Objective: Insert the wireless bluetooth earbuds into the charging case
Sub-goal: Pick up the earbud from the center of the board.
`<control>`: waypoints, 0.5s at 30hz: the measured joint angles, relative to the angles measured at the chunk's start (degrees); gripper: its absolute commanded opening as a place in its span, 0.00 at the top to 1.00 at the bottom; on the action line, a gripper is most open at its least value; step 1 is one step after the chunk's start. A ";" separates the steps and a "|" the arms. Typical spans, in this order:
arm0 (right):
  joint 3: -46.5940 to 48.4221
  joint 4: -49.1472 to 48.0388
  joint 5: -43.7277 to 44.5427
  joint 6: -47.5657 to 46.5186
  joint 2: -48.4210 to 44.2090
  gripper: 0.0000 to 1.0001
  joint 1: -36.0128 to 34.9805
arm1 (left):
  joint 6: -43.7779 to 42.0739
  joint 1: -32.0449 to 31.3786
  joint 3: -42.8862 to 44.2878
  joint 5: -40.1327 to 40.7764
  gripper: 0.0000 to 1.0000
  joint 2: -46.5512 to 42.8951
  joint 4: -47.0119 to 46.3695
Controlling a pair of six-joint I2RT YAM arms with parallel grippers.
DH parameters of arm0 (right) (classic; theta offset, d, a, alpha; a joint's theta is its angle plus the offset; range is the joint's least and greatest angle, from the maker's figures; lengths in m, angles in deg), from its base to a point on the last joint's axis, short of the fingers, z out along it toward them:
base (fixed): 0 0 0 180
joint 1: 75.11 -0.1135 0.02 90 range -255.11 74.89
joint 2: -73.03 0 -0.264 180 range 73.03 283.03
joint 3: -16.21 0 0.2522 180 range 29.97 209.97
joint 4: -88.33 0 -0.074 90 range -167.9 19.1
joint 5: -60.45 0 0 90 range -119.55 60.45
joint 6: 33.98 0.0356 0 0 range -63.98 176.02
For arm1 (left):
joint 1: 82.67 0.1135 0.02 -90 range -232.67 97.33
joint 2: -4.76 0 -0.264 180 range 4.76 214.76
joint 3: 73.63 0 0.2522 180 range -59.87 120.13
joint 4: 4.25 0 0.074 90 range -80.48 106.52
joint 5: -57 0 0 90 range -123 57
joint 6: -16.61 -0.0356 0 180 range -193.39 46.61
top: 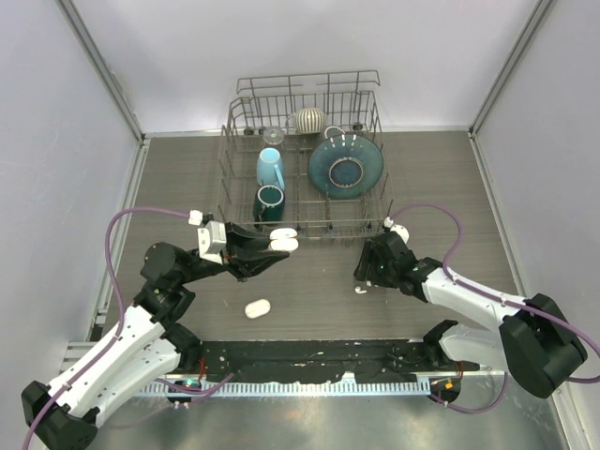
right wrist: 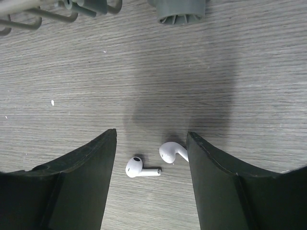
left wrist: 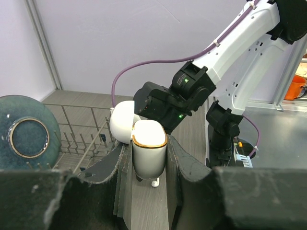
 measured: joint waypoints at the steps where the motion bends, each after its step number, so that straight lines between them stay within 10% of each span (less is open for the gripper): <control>1: -0.07 -0.07 0.00 0.13 -0.07 0.34 0.00 | 0.00 0.00 0.00 0.00 1.00 0.00 0.00; 15: -4.61 2.71 -0.20 5.22 -8.66 0.37 0.00 | 0.00 0.00 0.00 -0.02 1.00 1.03 -0.24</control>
